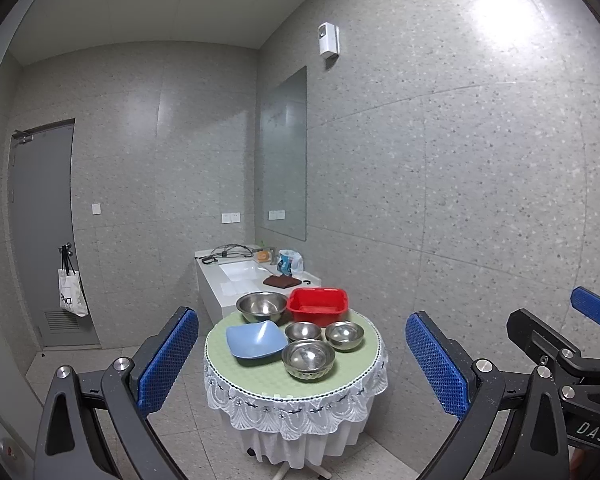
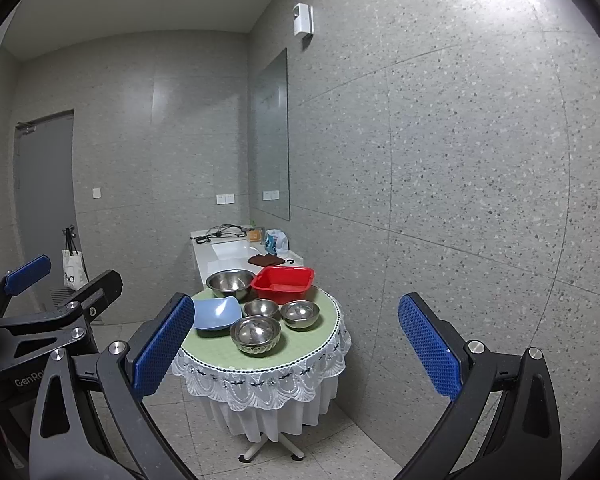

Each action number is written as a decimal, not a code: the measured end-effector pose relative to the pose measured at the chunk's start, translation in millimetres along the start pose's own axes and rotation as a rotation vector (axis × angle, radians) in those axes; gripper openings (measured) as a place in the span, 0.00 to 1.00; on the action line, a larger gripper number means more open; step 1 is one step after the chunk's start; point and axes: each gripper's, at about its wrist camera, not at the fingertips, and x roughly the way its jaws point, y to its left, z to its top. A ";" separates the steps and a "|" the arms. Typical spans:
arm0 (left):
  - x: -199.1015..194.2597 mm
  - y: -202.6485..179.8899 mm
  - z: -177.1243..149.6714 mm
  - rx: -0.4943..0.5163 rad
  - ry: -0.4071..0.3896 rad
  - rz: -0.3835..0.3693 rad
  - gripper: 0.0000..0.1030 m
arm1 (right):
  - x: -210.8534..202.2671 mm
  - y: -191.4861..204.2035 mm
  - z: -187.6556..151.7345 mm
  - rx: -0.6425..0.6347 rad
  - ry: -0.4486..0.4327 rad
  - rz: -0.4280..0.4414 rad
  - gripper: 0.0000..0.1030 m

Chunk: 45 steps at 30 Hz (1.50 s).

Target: Organize plates and bowls

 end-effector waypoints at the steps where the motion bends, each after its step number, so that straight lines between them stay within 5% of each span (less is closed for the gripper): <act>1: 0.4 0.8 0.3 0.000 -0.001 0.000 0.99 | 0.8 0.8 -0.3 0.000 0.000 0.000 1.00; 45: 59.7 37.8 -4.1 -0.007 0.021 0.014 0.99 | 55.9 31.4 -3.6 0.001 0.022 0.012 1.00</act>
